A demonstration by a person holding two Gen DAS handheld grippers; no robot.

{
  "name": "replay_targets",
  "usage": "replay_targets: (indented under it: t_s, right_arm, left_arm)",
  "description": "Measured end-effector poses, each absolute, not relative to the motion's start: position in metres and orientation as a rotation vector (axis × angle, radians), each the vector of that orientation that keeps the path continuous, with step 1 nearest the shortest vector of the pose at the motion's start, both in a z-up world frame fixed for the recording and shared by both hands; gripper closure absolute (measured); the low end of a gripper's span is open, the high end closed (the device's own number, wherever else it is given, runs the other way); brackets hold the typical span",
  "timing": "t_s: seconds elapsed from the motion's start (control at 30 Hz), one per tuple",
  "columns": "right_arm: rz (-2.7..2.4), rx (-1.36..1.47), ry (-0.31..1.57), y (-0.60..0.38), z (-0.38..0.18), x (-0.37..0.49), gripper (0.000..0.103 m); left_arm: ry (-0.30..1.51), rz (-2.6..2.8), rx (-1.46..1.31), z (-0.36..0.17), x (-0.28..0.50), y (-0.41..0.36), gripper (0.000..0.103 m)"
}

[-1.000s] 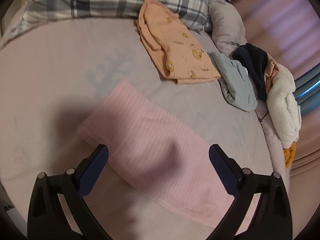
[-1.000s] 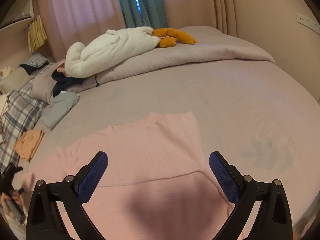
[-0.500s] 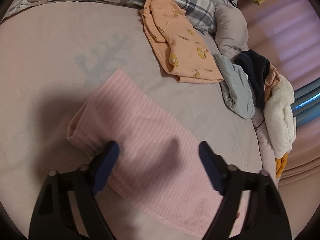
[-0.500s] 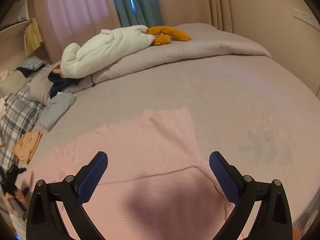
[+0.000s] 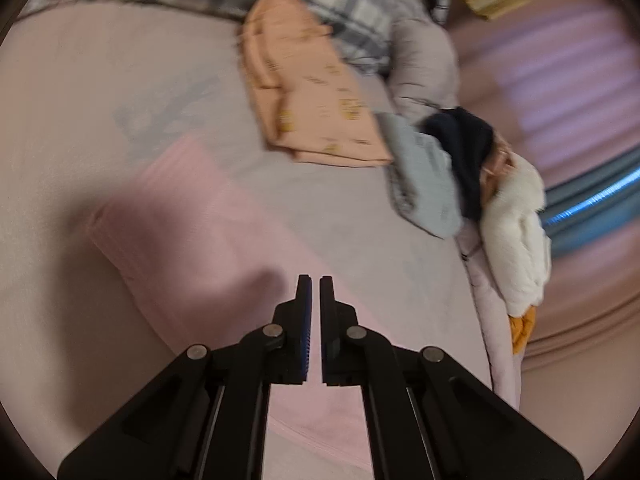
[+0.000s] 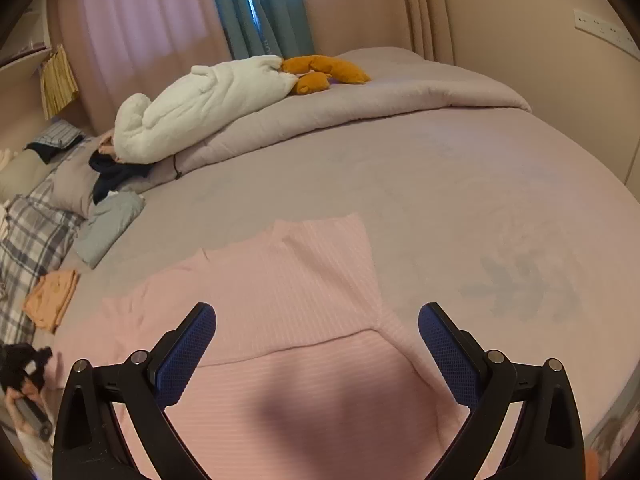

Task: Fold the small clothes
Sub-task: 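Grasp the shirt edge with the left gripper, then lift the held hem with the left gripper and fold it over the shirt body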

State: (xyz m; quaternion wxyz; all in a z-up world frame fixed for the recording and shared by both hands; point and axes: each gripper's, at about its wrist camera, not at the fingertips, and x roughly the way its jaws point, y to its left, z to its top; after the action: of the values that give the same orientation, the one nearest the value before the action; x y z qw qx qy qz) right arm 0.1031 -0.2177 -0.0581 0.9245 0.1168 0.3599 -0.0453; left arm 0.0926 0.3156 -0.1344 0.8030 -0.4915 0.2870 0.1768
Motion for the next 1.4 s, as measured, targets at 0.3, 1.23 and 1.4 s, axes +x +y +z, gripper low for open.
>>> replay_targets:
  t_s: [0.3, 1.23, 1.4]
  right_arm:
    - [-0.076, 0.241, 0.736, -0.216, -0.057, 0.102, 0.002]
    - [-0.083, 0.262, 0.748, -0.221, -0.06, 0.095, 0.002]
    - [-0.071, 0.253, 0.755, -0.218, -0.061, 0.096, 0.002]
  left_arm:
    - [0.571, 0.197, -0.877, -0.092, 0.098, 0.252, 0.103]
    - [0.713, 0.052, -0.688, -0.108, 0.123, 0.174, 0.102]
    - [0.669, 0.149, -0.76, -0.103, 0.113, 0.206, 0.096]
